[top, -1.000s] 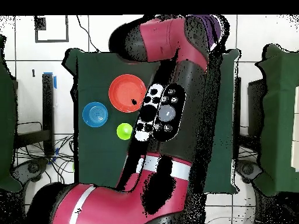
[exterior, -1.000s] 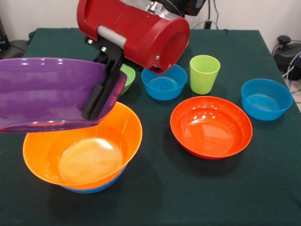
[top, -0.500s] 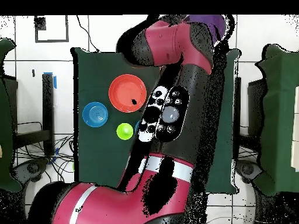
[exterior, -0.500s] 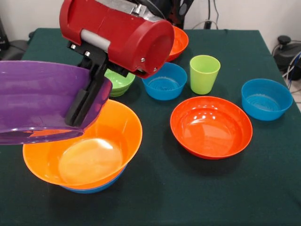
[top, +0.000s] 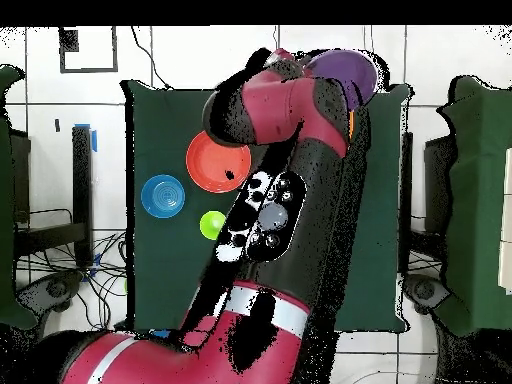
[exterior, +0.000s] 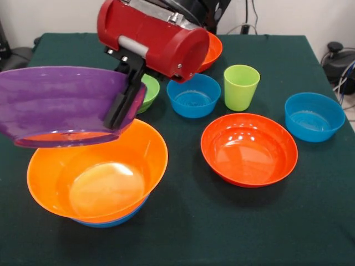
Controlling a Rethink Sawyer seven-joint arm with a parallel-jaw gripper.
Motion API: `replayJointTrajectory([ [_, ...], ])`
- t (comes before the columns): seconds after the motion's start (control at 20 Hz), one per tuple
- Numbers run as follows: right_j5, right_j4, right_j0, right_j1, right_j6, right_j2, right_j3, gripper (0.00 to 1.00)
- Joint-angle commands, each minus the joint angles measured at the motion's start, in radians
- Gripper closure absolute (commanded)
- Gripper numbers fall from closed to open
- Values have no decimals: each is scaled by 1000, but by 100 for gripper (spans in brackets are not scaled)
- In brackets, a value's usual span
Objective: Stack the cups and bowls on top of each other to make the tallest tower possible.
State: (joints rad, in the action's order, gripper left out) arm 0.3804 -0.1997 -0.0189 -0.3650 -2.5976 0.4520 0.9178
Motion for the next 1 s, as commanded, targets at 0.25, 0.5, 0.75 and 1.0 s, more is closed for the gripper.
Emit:
replayJointTrajectory([
  [0.25, -234, 90, -100, 44, -347, 120, 172, 100],
  [0.5, -312, 145, -103, 88, -334, 168, 166, 100],
  [0.75, -373, 200, -116, 111, -326, 205, 189, 100],
  [1.0, -397, 227, -112, 105, -288, 187, 232, 100],
])
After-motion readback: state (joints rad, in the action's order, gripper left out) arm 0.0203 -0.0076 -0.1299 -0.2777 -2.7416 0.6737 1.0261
